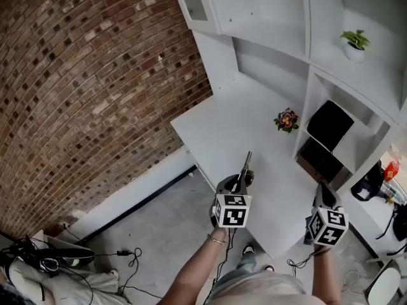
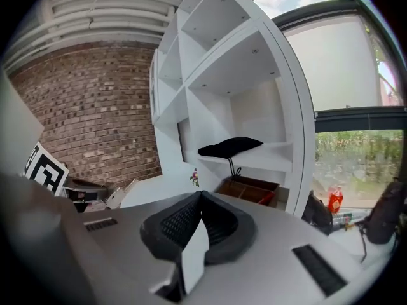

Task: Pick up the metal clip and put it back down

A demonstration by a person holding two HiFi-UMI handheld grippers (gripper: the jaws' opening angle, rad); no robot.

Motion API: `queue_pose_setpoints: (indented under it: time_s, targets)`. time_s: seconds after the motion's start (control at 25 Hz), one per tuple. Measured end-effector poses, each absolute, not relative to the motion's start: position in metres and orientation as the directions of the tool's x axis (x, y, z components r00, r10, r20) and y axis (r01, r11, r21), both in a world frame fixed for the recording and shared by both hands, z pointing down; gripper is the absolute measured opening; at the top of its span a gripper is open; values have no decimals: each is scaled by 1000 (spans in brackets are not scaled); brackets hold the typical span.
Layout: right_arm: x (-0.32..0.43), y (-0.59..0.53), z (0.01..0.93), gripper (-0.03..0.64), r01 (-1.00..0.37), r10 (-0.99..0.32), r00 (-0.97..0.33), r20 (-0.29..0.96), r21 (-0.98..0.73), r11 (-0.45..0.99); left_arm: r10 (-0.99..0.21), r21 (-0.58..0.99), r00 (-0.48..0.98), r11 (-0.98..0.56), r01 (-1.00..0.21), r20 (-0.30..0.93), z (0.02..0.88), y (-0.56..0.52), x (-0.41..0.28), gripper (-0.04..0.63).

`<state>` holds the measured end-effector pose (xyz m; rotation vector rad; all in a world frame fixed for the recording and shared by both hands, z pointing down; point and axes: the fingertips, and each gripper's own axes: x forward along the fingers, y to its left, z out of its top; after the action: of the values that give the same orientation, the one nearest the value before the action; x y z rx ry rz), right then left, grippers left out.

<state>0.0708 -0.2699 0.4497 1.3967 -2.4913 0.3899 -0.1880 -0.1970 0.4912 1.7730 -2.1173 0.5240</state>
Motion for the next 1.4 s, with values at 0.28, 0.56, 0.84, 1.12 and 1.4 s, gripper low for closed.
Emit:
queue_pose_setpoints:
  time_s: [0.28, 0.56, 0.84, 1.12, 1.4]
  targets:
    - [96, -286, 469, 0, -914, -828, -401, 392, -107, 392, -853, -206, -79, -34, -978, 515, 507, -257, -180, 23]
    - [110, -295, 489, 0, -951, -845, -309, 437, -119, 286, -827, -296, 21, -225, -928, 562, 525, -315, -175, 23]
    - [124, -296, 509, 0, -972, -845, -233, 481, -103, 210, -793, -431, 77, -407, -805, 605, 551, -359, -171, 23]
    - [141, -284, 535, 0, -986, -826, -165, 539, -81, 144, -749, -513, 117, -549, -660, 652, 588, -383, -156, 23]
    - [151, -273, 553, 0, -993, -809, -118, 577, -71, 94, -739, -575, 140, -614, -541, 659, 616, -396, -142, 23]
